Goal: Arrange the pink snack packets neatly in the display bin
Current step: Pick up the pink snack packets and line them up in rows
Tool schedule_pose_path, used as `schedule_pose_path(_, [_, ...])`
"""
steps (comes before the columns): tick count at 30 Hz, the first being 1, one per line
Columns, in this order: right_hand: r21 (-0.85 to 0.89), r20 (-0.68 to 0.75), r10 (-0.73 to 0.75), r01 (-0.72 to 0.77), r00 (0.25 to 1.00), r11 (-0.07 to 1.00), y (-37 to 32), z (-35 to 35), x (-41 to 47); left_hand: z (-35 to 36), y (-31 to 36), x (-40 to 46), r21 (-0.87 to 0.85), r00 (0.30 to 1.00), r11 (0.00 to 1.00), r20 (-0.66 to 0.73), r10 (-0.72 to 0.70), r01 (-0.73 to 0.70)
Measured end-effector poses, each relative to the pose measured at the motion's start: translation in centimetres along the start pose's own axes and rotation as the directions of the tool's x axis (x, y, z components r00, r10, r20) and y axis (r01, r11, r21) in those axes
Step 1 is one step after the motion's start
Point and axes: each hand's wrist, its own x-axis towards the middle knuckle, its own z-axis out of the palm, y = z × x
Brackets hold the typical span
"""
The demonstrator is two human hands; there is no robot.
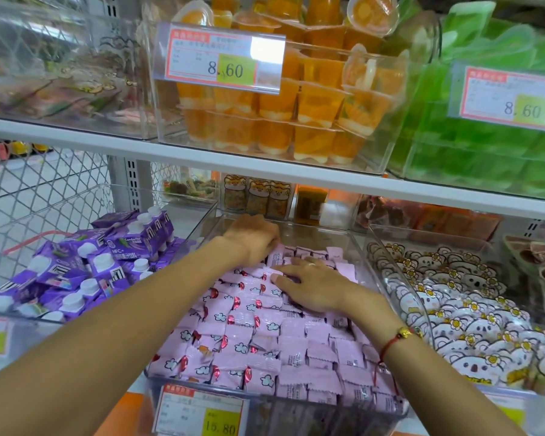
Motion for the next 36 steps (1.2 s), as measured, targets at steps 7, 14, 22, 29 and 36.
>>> schedule_pose_path(7, [-0.001, 0.021, 0.011, -0.011, 1.0, 1.0, 0.2, 0.1, 0.0, -1.8, 0.4, 0.2, -0.555, 0.918, 0.802, -0.159, -0.363, 0.22])
schedule_pose_path(14, [0.188, -0.194, 0.027, 0.01, 0.981, 0.982, -0.3, -0.5, -0.5, -3.8, 0.6, -3.1, -0.989, 0.725, 0.063, 0.056, -0.687, 0.135])
schedule_pose_path(22, [0.513, -0.639, 0.022, 0.405, 0.769, 0.757, -1.7, -2.5, -2.7, -6.0, 2.5, -6.6, -0.884, 0.742, -0.462, 0.36, -0.565, 0.077])
schedule_pose_path(29, [0.874, -0.4, 0.2, 0.307, 0.894, 0.376, -0.9, -3.4, -3.9, -6.4, 2.3, -8.0, -0.98, 0.944, 0.019, 0.185, -0.274, 0.198])
schedule_pose_path(36, [0.983, -0.147, 0.127, 0.159, 0.981, -0.093, -0.7, -3.7, -4.3, -5.3, 2.0, -8.2, -0.977, 0.93, -0.07, 0.212, -0.3, 0.2])
